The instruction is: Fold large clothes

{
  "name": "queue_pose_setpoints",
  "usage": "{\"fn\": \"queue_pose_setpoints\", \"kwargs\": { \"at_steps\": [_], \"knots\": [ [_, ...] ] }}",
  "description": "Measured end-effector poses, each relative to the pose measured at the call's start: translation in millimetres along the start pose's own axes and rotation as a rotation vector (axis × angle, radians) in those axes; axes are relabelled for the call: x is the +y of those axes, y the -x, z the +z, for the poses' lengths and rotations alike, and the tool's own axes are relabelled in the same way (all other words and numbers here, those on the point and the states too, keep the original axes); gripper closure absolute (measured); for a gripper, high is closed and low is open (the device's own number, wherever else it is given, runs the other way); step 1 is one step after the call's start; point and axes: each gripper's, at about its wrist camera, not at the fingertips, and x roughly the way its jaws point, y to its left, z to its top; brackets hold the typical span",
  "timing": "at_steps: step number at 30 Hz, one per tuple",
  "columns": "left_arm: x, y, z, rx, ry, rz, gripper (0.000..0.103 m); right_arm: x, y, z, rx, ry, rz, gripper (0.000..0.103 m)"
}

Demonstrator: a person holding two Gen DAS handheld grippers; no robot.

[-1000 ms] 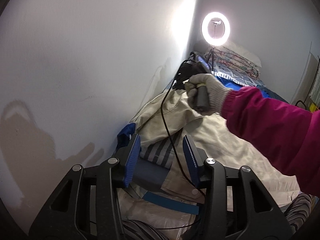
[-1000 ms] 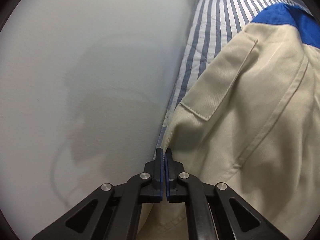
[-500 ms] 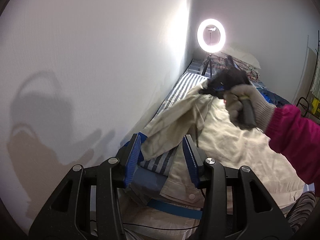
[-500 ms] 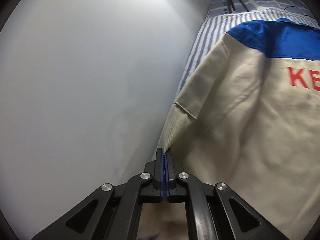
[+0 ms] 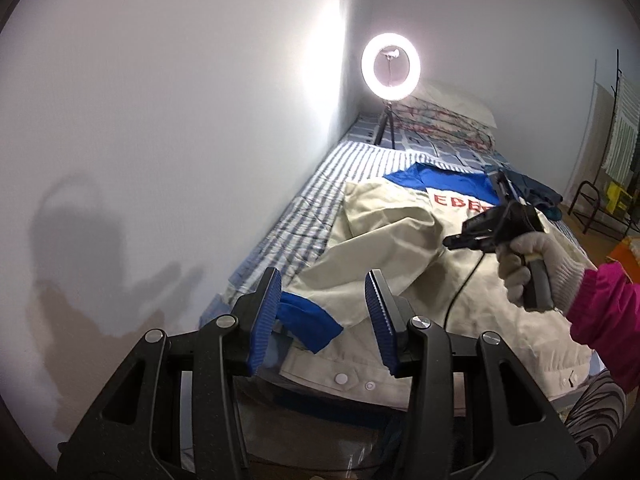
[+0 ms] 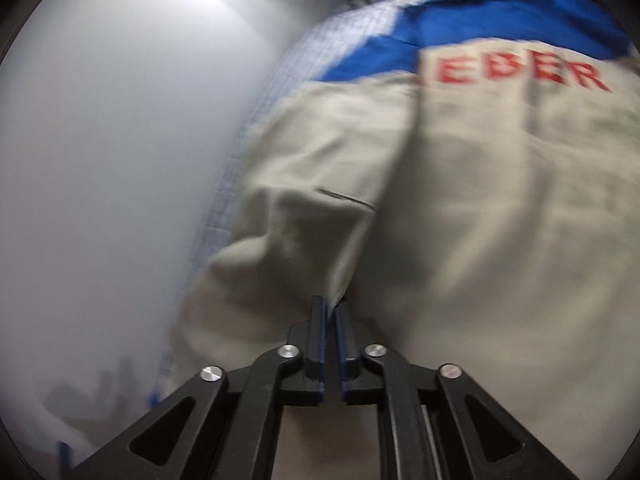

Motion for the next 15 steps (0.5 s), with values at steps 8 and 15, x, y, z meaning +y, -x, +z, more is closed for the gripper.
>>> {"fn": "queue_pose_setpoints", "kwargs": {
  "at_steps": [8, 15],
  "knots": [
    [11.7, -25.6, -0.7, 0.054, 0.050, 0.010, 0.058, -21.3, 52.2, -53.8, 0.020, 0.000, 0.115, 0.047],
    [10.0, -13.9, -17.3, 0.058, 0.042, 0.056, 0.058, 16.4, 11.9, -86.9, 0.096, 0.048, 0.181, 0.037]
  ]
}}
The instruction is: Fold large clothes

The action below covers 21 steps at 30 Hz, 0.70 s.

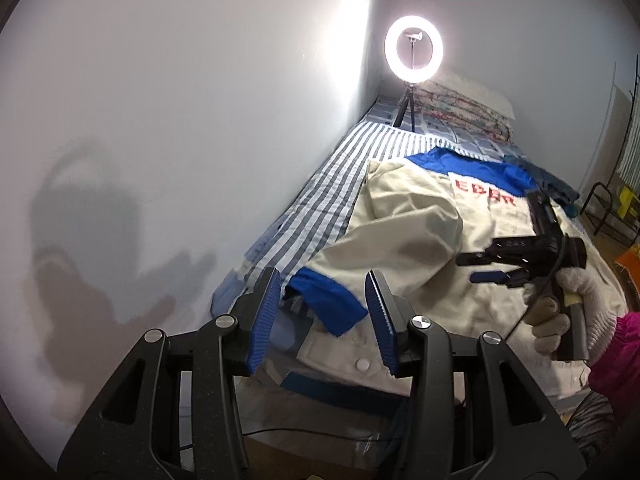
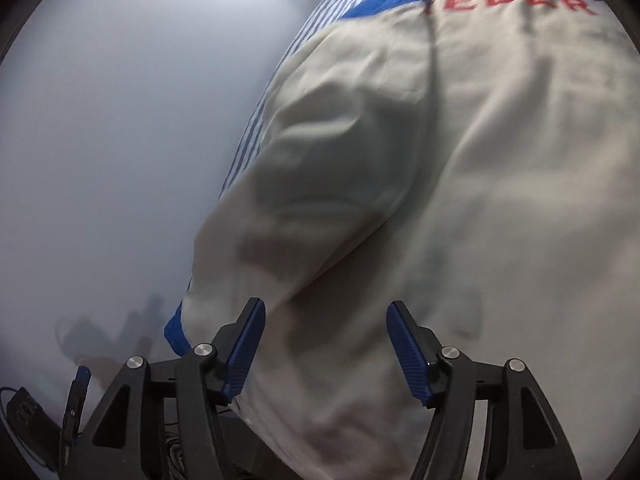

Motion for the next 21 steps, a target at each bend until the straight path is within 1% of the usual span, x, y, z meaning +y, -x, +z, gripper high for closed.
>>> {"fn": "queue_pose_setpoints", "kwargs": {
  "at_steps": [1, 2, 6, 7, 8, 9, 11, 12, 14, 16, 17, 18, 19, 20, 21],
  "knots": [
    [0.7, -0.1, -3.5, 0.026, -0.001, 0.008, 0.058, 5.3, -8.0, -0.3, 0.007, 0.006, 0.000, 0.037],
    [1.4, -0.4, -6.7, 0.034, -0.004, 0.011, 0.058, 8.7, -16.0, -0.6, 0.015, -0.004, 0.007, 0.037],
    [7.0, -1.2, -13.7, 0.046, -0.005, 0.020, 0.058, 18.5, -43.0, -3.4, 0.029, -0.063, 0.078, 0.037],
    [8.6, -0.8, -14.5, 0.046, -0.004, 0.020, 0.058, 20.8, -49.2, -3.3, 0.029, -0.066, 0.090, 0.044],
    [10.5, -1.3, -14.4, 0.046, -0.003, 0.021, 0.058, 23.2, -55.6, -3.3, 0.035, -0.069, 0.110, 0.073],
    [11.8, -1.0, -14.1, 0.044, -0.005, 0.023, 0.058, 25.5, -62.2, -3.4, 0.054, -0.082, 0.136, 0.084],
    [14.1, 0.9, -12.6, 0.033, -0.012, 0.030, 0.058, 30.0, -60.9, -4.3, 0.060, -0.106, 0.164, 0.099],
    [15.8, 2.9, -12.4, 0.026, -0.014, 0.032, 0.058, 34.0, -54.4, -4.0, 0.059, -0.100, 0.189, 0.100],
    [18.9, 6.0, -11.4, 0.015, -0.016, 0.034, 0.058, 43.5, -29.6, -4.7, 0.054, -0.068, 0.238, 0.101],
    [21.9, 6.9, -11.0, 0.012, -0.010, 0.030, 0.058, 49.6, -3.2, -7.6, 0.055, -0.011, 0.261, 0.102],
    [23.1, 6.0, -11.5, 0.011, -0.006, 0.023, 0.058, 49.5, 10.4, -9.6, 0.050, 0.025, 0.248, 0.102],
    [23.7, 4.7, -12.1, 0.012, -0.003, 0.020, 0.058, 46.0, 17.7, -10.4, 0.059, 0.049, 0.213, 0.100],
    [23.7, 1.3, -13.6, 0.019, 0.003, 0.011, 0.058, 42.4, 21.9, -13.2, 0.080, 0.072, 0.153, 0.094],
    [23.9, -2.4, -15.0, 0.028, 0.010, -0.004, 0.058, 39.1, 24.1, -17.3, 0.111, 0.113, 0.057, 0.075],
    [23.3, -6.5, -16.4, 0.040, 0.017, -0.020, 0.058, 36.0, 27.0, -22.5, 0.137, 0.158, -0.045, 0.066]
  ]
}}
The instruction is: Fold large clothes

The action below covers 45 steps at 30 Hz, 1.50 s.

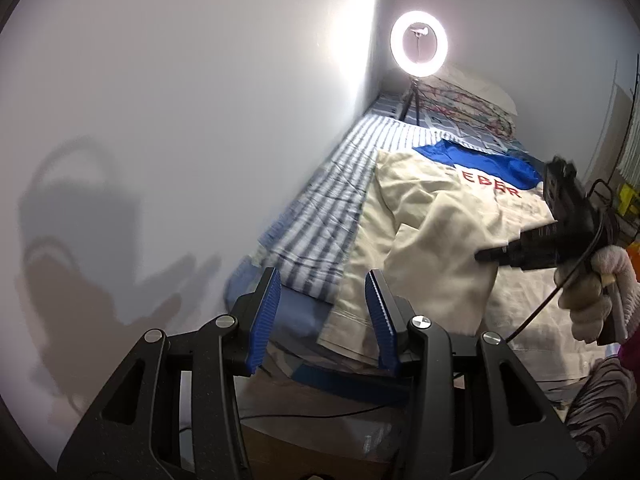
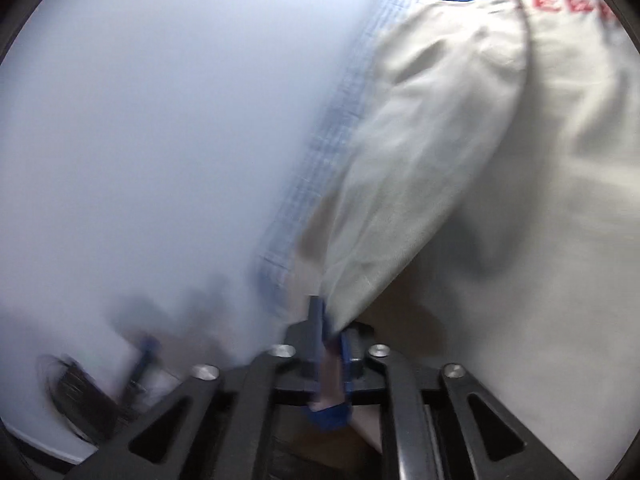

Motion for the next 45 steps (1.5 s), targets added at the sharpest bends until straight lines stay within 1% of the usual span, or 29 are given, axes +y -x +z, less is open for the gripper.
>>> {"fn": "queue_pose_setpoints", "kwargs": {
  "at_steps": [1, 2, 3, 5, 6, 7, 9, 11, 12, 13, 15, 17, 18, 22, 23, 25, 27, 28, 30, 32, 33, 34, 35, 36, 38, 39, 40, 42, 45],
  "knots": [
    [-0.4, -3.6, -0.6, 0.011, 0.006, -0.015, 0.058, -2.7, 2.1, -3.4, 0.014, 0.029, -0.069, 0.064],
    [-1.3, -9.0, -2.7, 0.028, 0.018, -0.046, 0.058, -5.1, 7.8, -6.4, 0.016, 0.057, -0.127, 0.064],
    [-2.5, -15.4, -5.2, 0.050, 0.032, -0.080, 0.058, -7.0, 16.6, -7.4, 0.003, 0.069, -0.141, 0.064],
    [-6.0, -27.5, -9.2, 0.094, 0.056, -0.139, 0.056, -6.0, 35.4, -2.0, -0.033, 0.079, -0.131, 0.064],
    [-7.9, -32.8, -12.2, 0.117, 0.068, -0.167, 0.050, -1.7, 45.1, 3.1, -0.060, 0.093, -0.126, 0.064],
    [-10.2, -43.5, -16.9, 0.154, 0.088, -0.212, 0.046, 3.3, 54.0, 6.0, -0.081, 0.107, -0.126, 0.064],
    [-14.2, -60.4, -24.4, 0.212, 0.112, -0.259, 0.046, 14.8, 65.0, 21.3, -0.121, 0.136, -0.135, 0.062],
    [-21.9, -73.6, -33.4, 0.256, 0.115, -0.281, 0.046, 22.3, 61.6, 48.2, -0.147, 0.172, -0.146, 0.055],
    [-26.4, -77.8, -39.3, 0.271, 0.116, -0.290, 0.046, 30.1, 58.7, 60.6, -0.154, 0.191, -0.150, 0.054],
    [-29.9, -86.4, -45.0, 0.299, 0.118, -0.306, 0.046, 38.4, 33.7, 81.6, -0.153, 0.200, -0.156, 0.051],
    [-34.6, -97.6, -52.8, 0.333, 0.122, -0.324, 0.046, 45.8, 14.1, 109.0, -0.154, 0.222, -0.185, 0.051],
    [-35.5, -104.8, -58.3, 0.354, 0.128, -0.342, 0.046, 56.4, -8.8, 132.7, -0.156, 0.232, -0.233, 0.051],
    [-35.1, -107.0, -61.1, 0.361, 0.133, -0.349, 0.046, 59.3, -21.9, 144.8, -0.154, 0.222, -0.253, 0.051],
    [-31.4, -111.9, -65.2, 0.374, 0.156, -0.381, 0.046, 54.8, -56.0, 184.3, -0.146, 0.143, -0.286, 0.051],
    [-30.6, -112.9, -65.2, 0.374, 0.166, -0.393, 0.048, 53.8, -63.3, 191.2, -0.141, 0.126, -0.294, 0.051],
    [-30.8, -115.8, -64.6, 0.381, 0.182, -0.413, 0.066, 51.4, -82.8, 205.5, -0.113, 0.102, -0.311, 0.051],
    [-32.1, -117.5, -64.9, 0.387, 0.189, -0.424, 0.072, 49.2, -104.2, 217.2, -0.066, 0.093, -0.327, 0.050],
    [-30.8, -117.2, -63.2, 0.388, 0.191, -0.429, 0.080, 49.0, -111.8, 220.6, -0.055, 0.096, -0.350, 0.049],
    [-31.7, -115.5, -61.8, 0.382, 0.189, -0.441, 0.090, 49.7, -126.1, 226.4, -0.043, 0.116, -0.418, 0.049],
    [-33.1, -112.4, -60.1, 0.368, 0.179, -0.443, 0.093, 49.7, -140.1, 230.0, -0.023, 0.140, -0.484, 0.049],
    [-33.8, -111.3, -59.7, 0.365, 0.175, -0.445, 0.096, 48.6, -145.5, 231.1, -0.010, 0.145, -0.510, 0.050],
    [-34.0, -110.3, -59.5, 0.360, 0.173, -0.446, 0.096, 47.6, -149.7, 231.4, -0.001, 0.148, -0.531, 0.059],
    [-33.1, -109.6, -59.1, 0.357, 0.172, -0.447, 0.097, 46.1, -153.7, 231.8, 0.009, 0.151, -0.553, 0.070],
    [-32.4, -109.3, -57.9, 0.353, 0.171, -0.447, 0.098, 44.5, -155.3, 232.3, 0.013, 0.149, -0.556, 0.074],
    [-31.3, -105.0, -55.8, 0.339, 0.169, -0.448, 0.099, 41.6, -152.3, 233.6, -0.001, 0.132, -0.552, 0.099],
    [-28.6, -103.1, -55.0, 0.333, 0.165, -0.446, 0.099, 40.1, -148.9, 234.3, -0.013, 0.119, -0.540, 0.102],
    [-27.1, -100.0, -53.6, 0.325, 0.161, -0.443, 0.100, 38.7, -144.5, 235.7, -0.024, 0.108, -0.523, 0.103],
    [-22.7, -93.4, -51.4, 0.304, 0.152, -0.436, 0.100, 38.0, -132.3, 238.3, -0.065, 0.094, -0.493, 0.103],
    [-10.4, -83.2, -44.8, 0.264, 0.156, -0.396, 0.100, 40.6, -115.1, 244.5, -0.125, 0.071, -0.435, 0.103]
  ]
}}
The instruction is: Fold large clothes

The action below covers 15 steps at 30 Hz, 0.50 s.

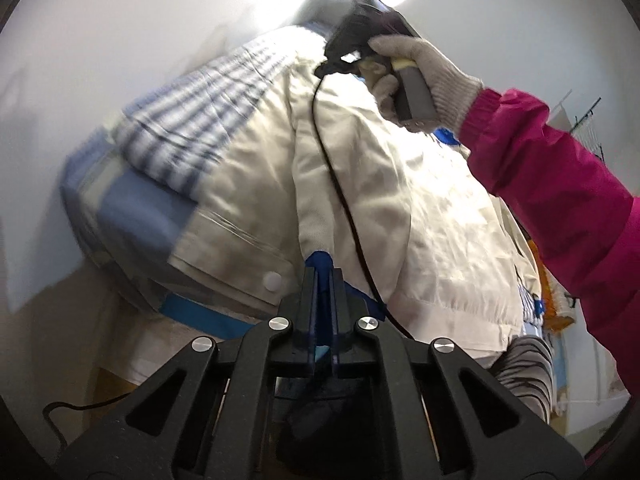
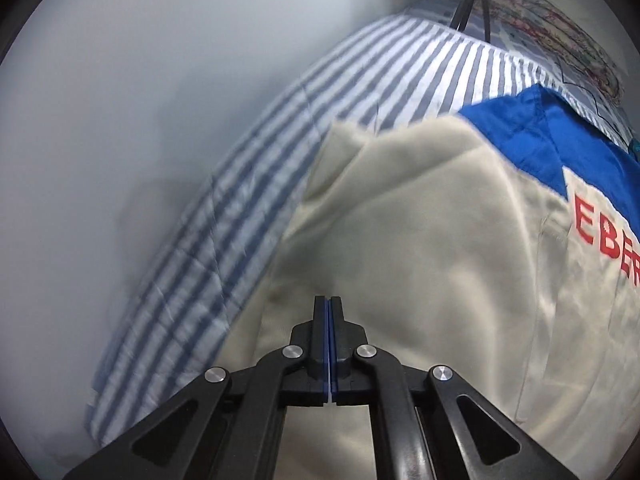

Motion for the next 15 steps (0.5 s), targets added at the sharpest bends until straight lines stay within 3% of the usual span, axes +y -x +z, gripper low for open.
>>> {"fn": "queue_pose_setpoints", "kwargs": {
  "at_steps": [2, 4, 6, 8, 9, 12, 14, 15],
  "knots": [
    [5.5, 7.4, 1.9, -0.022, 0.011, 0.015, 0.101, -1.6, 7.5, 6.1, -0.035, -0.032, 0.043, 0.103],
    [8.0, 10.8, 3.1, -0.032, 0.004, 0.038, 0.101, 7.3, 9.4, 9.5, -0.069, 0.012, 0.047, 0.103],
    [12.6, 7.4, 3.0, -0.021, 0.009, 0.053, 0.101, 21.3, -4.4, 9.7, -0.005, 0.080, 0.037, 0.097],
    [14.5, 2.2, 0.9, -0.003, 0.013, 0.050, 0.101, 31.5, -20.6, 6.2, 0.063, 0.104, 0.033, 0.049],
    [14.1, 0.6, 0.0, 0.001, 0.011, 0.052, 0.101, 36.9, -27.1, 4.1, 0.081, 0.124, 0.022, 0.046],
    [12.5, -0.9, 1.0, 0.003, 0.003, 0.049, 0.101, 55.8, -45.5, -2.8, 0.083, 0.212, -0.095, 0.052],
    [11.8, -1.3, 0.2, 0.004, 0.002, 0.047, 0.101, 59.9, -55.2, -4.3, 0.093, 0.217, -0.156, 0.076],
    [11.1, -2.1, -0.2, 0.006, 0.002, 0.048, 0.101, 60.9, -55.6, -4.2, 0.091, 0.209, -0.149, 0.077]
  ]
}}
